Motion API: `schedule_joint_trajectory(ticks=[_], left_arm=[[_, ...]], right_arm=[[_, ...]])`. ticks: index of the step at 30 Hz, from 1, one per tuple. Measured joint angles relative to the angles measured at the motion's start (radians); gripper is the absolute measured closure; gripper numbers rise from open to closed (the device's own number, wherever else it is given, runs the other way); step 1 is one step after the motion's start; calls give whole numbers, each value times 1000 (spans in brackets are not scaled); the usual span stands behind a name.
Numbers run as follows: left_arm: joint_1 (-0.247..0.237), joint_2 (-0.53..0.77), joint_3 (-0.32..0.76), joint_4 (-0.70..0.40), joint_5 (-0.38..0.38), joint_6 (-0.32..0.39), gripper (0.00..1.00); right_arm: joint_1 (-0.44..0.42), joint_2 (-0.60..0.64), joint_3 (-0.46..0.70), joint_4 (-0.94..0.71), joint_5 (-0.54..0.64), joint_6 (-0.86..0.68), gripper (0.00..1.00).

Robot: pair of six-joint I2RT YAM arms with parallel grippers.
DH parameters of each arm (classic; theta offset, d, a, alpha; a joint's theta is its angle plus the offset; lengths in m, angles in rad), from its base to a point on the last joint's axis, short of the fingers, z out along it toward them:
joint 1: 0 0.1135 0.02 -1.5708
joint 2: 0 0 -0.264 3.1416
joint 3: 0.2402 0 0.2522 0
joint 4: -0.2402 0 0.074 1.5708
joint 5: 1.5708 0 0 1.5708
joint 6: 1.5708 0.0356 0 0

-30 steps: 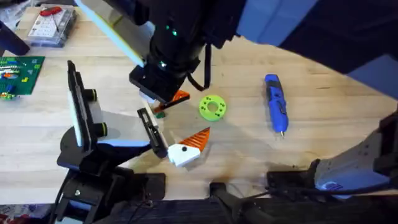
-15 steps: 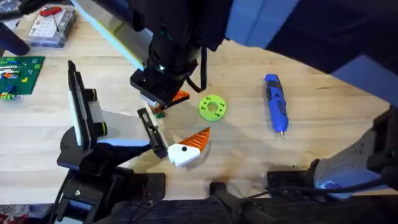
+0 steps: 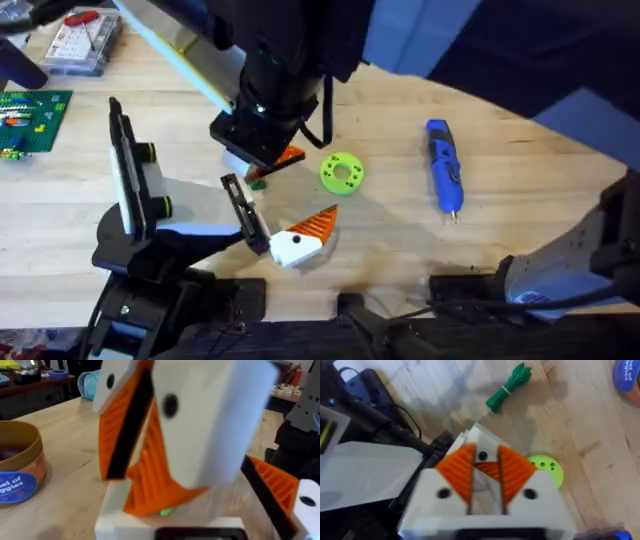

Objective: Pick up the gripper from the table and insert it into the empty holder that is missing its gripper. Then pick up a screw, insert it into the mounting hole, and use the screwdriver to tighten it. Finally, clean up the table by picking up the vegetable and placing it into the bucket.

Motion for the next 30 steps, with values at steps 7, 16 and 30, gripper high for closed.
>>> schedule_joint_trajectory(ticks=[7,16,30], left_arm=[[2,0,0,0,-4,-3,14],[2,0,0,0,-3,-3,14],[2,0,0,0,-1,-1,14]], right_arm=[[-18,-10,0,-5,40,-5,10],[0,-36,36,-74,63,-7,6],[-59,-100,61,-119,70,-7,6]])
